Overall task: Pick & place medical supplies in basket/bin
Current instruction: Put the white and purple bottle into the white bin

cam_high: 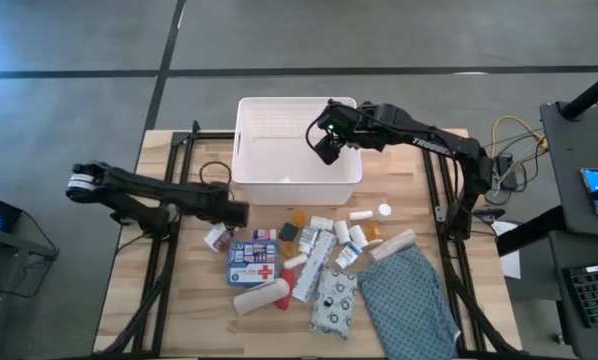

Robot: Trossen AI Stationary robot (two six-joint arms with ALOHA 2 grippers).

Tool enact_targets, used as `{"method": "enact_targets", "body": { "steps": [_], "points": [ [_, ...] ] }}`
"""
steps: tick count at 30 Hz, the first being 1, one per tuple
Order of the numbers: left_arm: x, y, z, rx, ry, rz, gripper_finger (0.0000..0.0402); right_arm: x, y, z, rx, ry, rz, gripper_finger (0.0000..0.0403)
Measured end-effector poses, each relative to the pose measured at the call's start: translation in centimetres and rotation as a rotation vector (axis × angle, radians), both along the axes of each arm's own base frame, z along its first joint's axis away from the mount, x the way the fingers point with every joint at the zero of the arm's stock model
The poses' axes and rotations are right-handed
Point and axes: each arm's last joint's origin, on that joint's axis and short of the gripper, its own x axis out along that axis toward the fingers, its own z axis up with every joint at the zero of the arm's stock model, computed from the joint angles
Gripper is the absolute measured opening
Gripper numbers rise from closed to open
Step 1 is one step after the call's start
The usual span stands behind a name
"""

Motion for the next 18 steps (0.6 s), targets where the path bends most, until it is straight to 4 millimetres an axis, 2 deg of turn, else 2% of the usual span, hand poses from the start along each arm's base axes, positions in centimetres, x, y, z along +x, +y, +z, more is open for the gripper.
{"method": "enact_targets", "body": {
  "steps": [3, 9, 13, 18],
  "points": [
    [0.9, -0.5, -1.4, -0.087, -0.097, -0.05, 0.0187, 0.0, 0.0, -0.3, 0.003, 0.007, 0.0, 0.0329],
    [0.5, -1.3, -0.9, -0.075, -0.033, -0.133, 0.0192, 0.0, 0.0, -1.1, 0.013, 0.034, 0.001, 0.0329],
    [0.2, -1.5, -0.5, -0.054, 0.051, -0.327, 0.0214, 0.1, 0.0, -1.2, 0.015, 0.037, 0.0, 0.0329],
    [0.1, -2.1, -0.5, -0.116, 0.102, -0.589, 0.0266, 0.0, -0.1, -1.1, 0.014, 0.033, -0.002, 0.0329]
  ]
}}
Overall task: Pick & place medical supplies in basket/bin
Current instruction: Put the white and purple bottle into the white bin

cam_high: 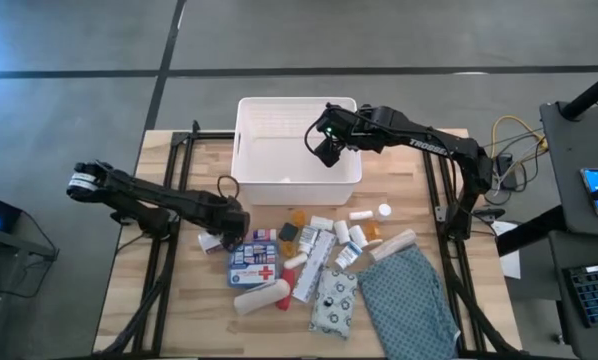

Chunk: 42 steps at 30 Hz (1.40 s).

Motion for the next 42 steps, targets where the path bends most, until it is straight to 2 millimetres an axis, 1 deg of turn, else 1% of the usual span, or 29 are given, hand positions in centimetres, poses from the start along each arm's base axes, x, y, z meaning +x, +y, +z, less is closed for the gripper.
{"method": "enact_targets", "body": {
  "steps": [2, 5, 8, 11, 14, 19, 24, 29, 33, 38, 40, 42],
  "points": [
    [0.0, -0.2, 0.0, -0.058, 0.016, -0.074, 0.0286, 0.0, 0.0, 0.0, 0.0, 0.0, 0.0, 0.0329],
    [-0.1, -0.4, 0.2, -0.094, 0.019, -0.125, 0.0308, 0.0, 0.0, 0.0, 0.001, 0.0, 0.0, 0.0329],
    [-0.1, -0.4, 0.9, -0.088, -0.016, -0.164, 0.0315, 0.0, 0.0, 0.0, 0.004, -0.001, 0.001, 0.0329],
    [-0.4, -0.5, 0.9, -0.086, -0.022, -0.18, 0.0316, 0.0, 0.0, 0.0, 0.004, -0.001, 0.002, 0.0329],
    [-0.9, -0.6, 0.1, -0.08, 0.016, -0.23, 0.0316, 0.0, 0.0, 0.0, 0.005, -0.001, 0.002, 0.0329],
    [-1.8, -0.5, -1.7, -0.087, 0.06, -0.24, 0.0316, 0.0, 0.0, 0.0, 0.005, -0.001, 0.002, 0.0329],
    [-2.0, -0.5, -3.5, -0.102, 0.023, -0.243, 0.0316, 0.0, 0.0, 0.0, 0.005, -0.001, 0.002, 0.0329],
    [-2.2, -0.4, -4.4, -0.102, 0.0, -0.244, 0.0316, 0.0, 0.0, 0.0, 0.005, -0.001, 0.002, 0.0329],
    [-2.3, -0.4, -4.6, -0.1, 0.002, -0.243, 0.0302, 0.0, 0.0, 0.0, 0.005, -0.001, 0.002, 0.0329],
    [-2.2, -0.4, -4.2, -0.1, 0.005, -0.243, 0.0259, 0.0, 0.0, 0.0, 0.002, 0.0, 0.007, 0.0329],
    [-1.9, -0.5, -3.2, -0.1, -0.003, -0.243, 0.0244, 0.1, 0.0, 0.0, -0.001, 0.001, 0.014, 0.0329],
    [-1.6, -0.5, -1.6, -0.094, -0.005, -0.243, 0.0234, 0.1, 0.0, 0.1, -0.003, -0.003, 0.015, 0.0329]
  ]
}}
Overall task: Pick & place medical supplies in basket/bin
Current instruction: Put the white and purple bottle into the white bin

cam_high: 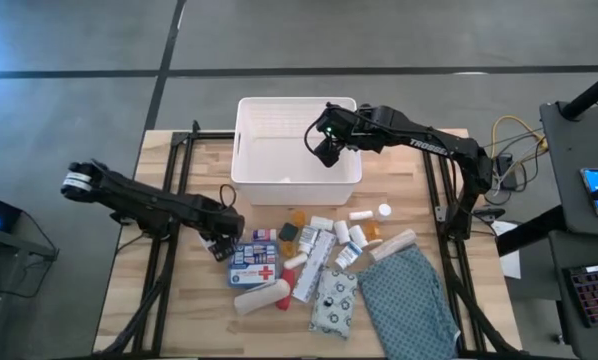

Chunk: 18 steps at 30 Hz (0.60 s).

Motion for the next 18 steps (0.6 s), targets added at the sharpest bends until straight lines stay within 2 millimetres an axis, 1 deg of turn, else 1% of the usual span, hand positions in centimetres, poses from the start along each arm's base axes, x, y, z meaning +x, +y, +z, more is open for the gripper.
{"method": "enact_targets", "body": {
  "steps": [2, 5, 6, 8, 11, 13, 15, 18],
  "points": [
    [0.2, 0.0, 2.4, 0.024, 0.002, 0.002, 0.023, 0.1, 0.0, 0.2, -0.009, -0.017, 0.006, 0.0329],
    [0.4, 0.0, 7.4, 0.064, -0.093, -0.001, 0.0228, 0.0, 0.0, 0.8, -0.032, -0.048, 0.026, 0.0329],
    [0.4, 0.0, 9.2, 0.082, -0.153, -0.01, 0.0228, 0.0, 0.0, 1.1, -0.04, -0.061, 0.031, 0.0329],
    [0.5, -0.1, 13.0, 0.12, -0.338, -0.036, 0.0228, -0.2, 0.1, 1.6, -0.059, -0.084, 0.036, 0.0329],
    [0.4, 0.5, 17.8, 0.28, -0.629, -0.013, 0.0227, -0.6, 0.2, 2.5, -0.08, -0.125, 0.046, 0.0329],
    [0.9, 1.4, 19.9, 0.435, -0.785, 0.016, 0.0227, -1.0, 0.4, 3.2, -0.096, -0.151, 0.051, 0.0329],
    [1.7, 3.0, 21.3, 0.577, -0.879, 0.017, 0.0227, -1.4, 0.5, 3.8, -0.106, -0.169, 0.053, 0.0329],
    [3.7, 6.5, 21.5, 0.729, -0.901, 0.048, 0.0233, -2.2, 0.7, 4.7, -0.128, -0.188, 0.053, 0.0329]
  ]
}}
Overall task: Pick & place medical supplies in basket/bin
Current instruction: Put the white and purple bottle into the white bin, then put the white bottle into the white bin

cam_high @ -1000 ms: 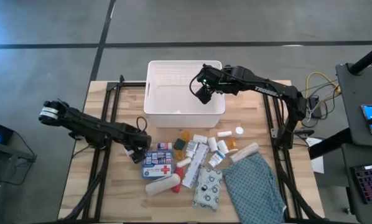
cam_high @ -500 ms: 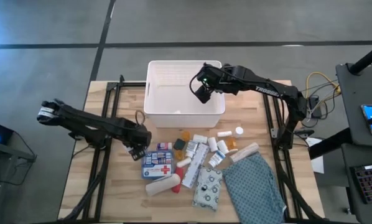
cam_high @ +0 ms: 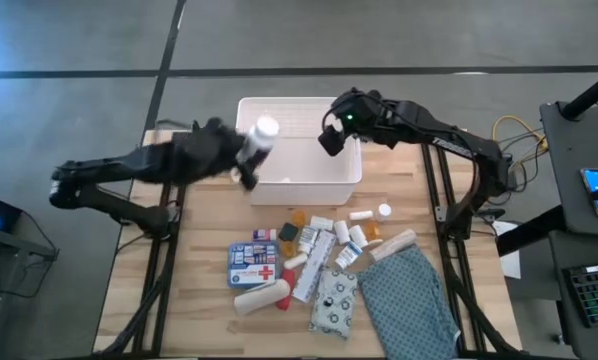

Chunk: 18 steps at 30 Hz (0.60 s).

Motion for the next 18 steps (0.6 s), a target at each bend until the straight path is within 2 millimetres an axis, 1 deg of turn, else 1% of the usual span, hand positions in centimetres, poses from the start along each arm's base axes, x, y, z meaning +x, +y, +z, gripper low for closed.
{"method": "enact_targets", "body": {
  "steps": [2, 4, 5, 7, 10, 13, 15, 18],
  "points": [
    [1.4, 2.6, -1.2, 0.031, 0.059, 0.065, 0.0251, -0.6, 0.2, 0.6, -0.013, -0.014, -0.006, 0.0329],
    [2.5, 4.8, -2.4, 0.017, 0.127, 0.11, 0.0278, -1.2, 0.4, 1.1, -0.014, -0.022, -0.008, 0.0329],
    [2.9, 5.6, -3.1, 0.002, 0.172, 0.128, 0.0292, -1.5, 0.5, 1.3, -0.014, -0.023, -0.007, 0.0329],
    [3.4, 6.3, -3.6, -0.031, 0.245, 0.139, 0.0319, -2.1, 0.8, 1.5, -0.009, -0.008, -0.002, 0.0329],
    [3.9, 6.0, -2.8, -0.054, 0.328, 0.122, 0.0343, -3.2, 1.6, 1.7, 0.007, 0.046, 0.01, 0.0329],
    [4.1, 5.3, -1.1, -0.054, 0.35, 0.097, 0.0349, -4.5, 2.2, 1.4, 0.049, 0.134, 0.002, 0.0329],
    [4.1, 5.0, 0.2, -0.051, 0.344, 0.088, 0.035, -5.4, 2.6, 0.9, 0.117, 0.199, -0.024, 0.0329],
    [3.4, 4.0, 2.3, -0.052, 0.333, 0.068, 0.0351, -6.5, 3.3, -0.3, 0.291, 0.289, -0.073, 0.0329]
  ]
}}
